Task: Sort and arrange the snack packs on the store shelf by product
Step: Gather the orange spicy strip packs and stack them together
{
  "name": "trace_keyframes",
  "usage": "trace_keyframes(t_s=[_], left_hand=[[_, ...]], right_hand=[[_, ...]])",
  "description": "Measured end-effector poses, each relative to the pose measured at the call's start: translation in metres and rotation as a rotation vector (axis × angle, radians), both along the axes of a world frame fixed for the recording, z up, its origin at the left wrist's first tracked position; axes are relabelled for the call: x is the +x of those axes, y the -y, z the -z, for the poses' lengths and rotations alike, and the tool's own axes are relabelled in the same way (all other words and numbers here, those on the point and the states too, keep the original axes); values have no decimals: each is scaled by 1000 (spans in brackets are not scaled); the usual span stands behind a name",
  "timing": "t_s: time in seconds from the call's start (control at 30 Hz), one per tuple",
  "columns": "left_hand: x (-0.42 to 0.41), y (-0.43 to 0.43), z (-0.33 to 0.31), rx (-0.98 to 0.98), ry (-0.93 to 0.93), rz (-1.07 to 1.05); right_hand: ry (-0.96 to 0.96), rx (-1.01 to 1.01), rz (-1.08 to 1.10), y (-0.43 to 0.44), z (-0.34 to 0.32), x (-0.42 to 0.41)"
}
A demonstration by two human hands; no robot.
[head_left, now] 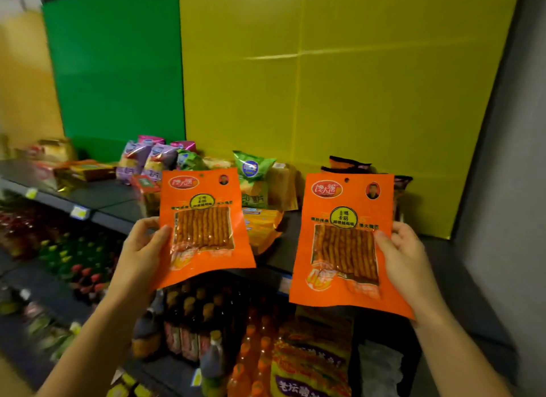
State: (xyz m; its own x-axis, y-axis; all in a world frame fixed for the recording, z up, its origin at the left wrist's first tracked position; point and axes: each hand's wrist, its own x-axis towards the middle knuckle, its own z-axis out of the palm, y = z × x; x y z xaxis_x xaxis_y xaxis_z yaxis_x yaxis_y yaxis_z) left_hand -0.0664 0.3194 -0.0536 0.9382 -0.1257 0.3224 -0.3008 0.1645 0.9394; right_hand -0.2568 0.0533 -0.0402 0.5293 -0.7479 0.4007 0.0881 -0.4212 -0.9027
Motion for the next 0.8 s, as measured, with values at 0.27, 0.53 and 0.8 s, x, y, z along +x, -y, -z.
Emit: trace_keyframes(t_s=[0.27, 0.53, 0.8], left_hand=[[79, -152, 20, -5, -43, -215], [163, -281, 25, 71, -89, -300], [242, -355, 14, 64, -108, -426]], right_hand=[[-15, 8, -225, -106, 4, 145], [-13, 67, -313, -220, 18, 282], [-5, 111, -380, -292, 1, 399]])
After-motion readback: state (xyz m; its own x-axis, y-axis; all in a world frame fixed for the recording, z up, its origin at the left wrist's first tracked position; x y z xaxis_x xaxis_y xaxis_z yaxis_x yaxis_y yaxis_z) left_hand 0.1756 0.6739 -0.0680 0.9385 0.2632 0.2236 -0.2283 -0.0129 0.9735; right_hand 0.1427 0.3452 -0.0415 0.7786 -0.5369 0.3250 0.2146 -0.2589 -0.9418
